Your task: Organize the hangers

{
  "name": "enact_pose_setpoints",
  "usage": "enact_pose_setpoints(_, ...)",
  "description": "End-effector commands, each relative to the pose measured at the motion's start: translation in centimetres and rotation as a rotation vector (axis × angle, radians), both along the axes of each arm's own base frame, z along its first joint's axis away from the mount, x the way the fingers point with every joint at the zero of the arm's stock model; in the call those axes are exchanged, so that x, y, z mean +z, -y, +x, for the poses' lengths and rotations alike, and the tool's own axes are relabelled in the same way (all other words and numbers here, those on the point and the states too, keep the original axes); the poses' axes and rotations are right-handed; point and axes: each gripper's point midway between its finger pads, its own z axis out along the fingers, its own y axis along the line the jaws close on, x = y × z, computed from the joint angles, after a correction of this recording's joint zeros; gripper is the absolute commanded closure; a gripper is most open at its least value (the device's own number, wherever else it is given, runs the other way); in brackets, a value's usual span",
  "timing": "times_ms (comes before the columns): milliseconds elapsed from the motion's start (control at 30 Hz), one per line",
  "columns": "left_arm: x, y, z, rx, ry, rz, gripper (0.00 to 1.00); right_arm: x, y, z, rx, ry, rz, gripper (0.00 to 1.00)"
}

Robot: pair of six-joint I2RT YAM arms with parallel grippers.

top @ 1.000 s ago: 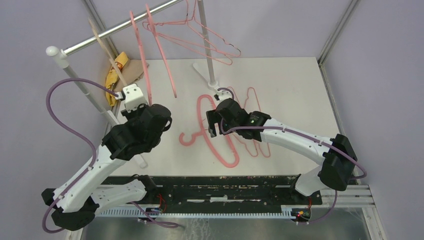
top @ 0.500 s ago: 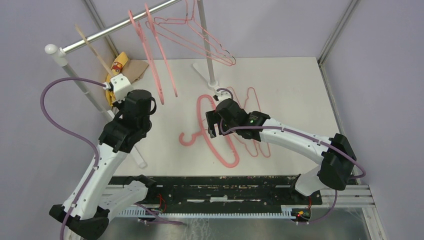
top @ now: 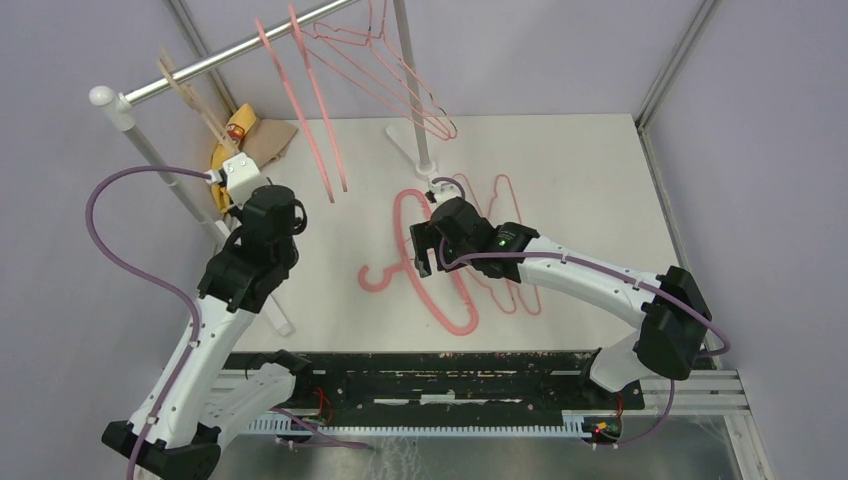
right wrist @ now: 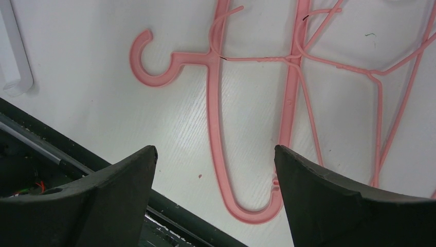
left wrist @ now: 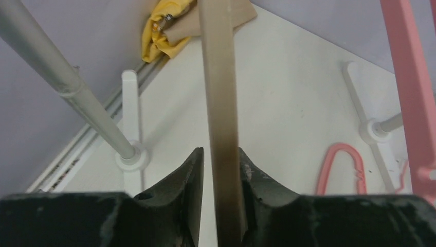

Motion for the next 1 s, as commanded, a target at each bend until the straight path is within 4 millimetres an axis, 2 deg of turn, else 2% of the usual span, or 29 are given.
enact_pose_setpoints(0,-1.1,1.1,-0.2,-0.083,-0.03,-0.024,0.58,1.2,-0.9,0.4,0.017,0.029,0.041,0.07)
enact_pose_setpoints(100,-1.9,1.3,-0.5,-0.1,-0.049,-0.031,0.37,1.0,-1.0,0.2,0.03,0.024,0.038,0.07)
enact_pose_setpoints(200,-3.2,1.9,-0.8,-0.134,-0.068,-0.056,0.24,0.5,-1.1,0.0,0.05,0.015,0.025,0.06)
enact_pose_setpoints(233,-3.8,2.2,-1.0,-0.146,-0.076,-0.064,0.12,0.4,-1.1,0.0,0.058,0.011,0.019,0.06)
enact_pose_setpoints(267,-4.3,2.4,-1.2,-0.158,-0.081,-0.074,0.07,0.2,-1.1,-0.1,0.066,0.007,0.015,0.06)
enact_pose_setpoints(333,-4.9,2.6,-1.6,-0.176,-0.082,-0.093,0.01,-0.2,-1.4,-0.4,0.087,-0.003,0.008,0.06)
enact_pose_setpoints(500,-6.1,3.2,-3.0,-0.223,-0.074,-0.15,0.01,-1.9,-2.5,-1.8,0.162,-0.033,-0.031,0.06)
enact_pose_setpoints(733,-8.4,3.6,-3.8,-0.239,-0.123,-0.178,0.01,-4.9,-5.7,-3.6,0.277,-0.077,-0.114,0.08)
enact_pose_setpoints(967,-9.0,3.6,-3.9,-0.245,-0.142,-0.171,0.01,-8.0,-6.8,-2.0,0.267,-0.07,-0.201,0.12)
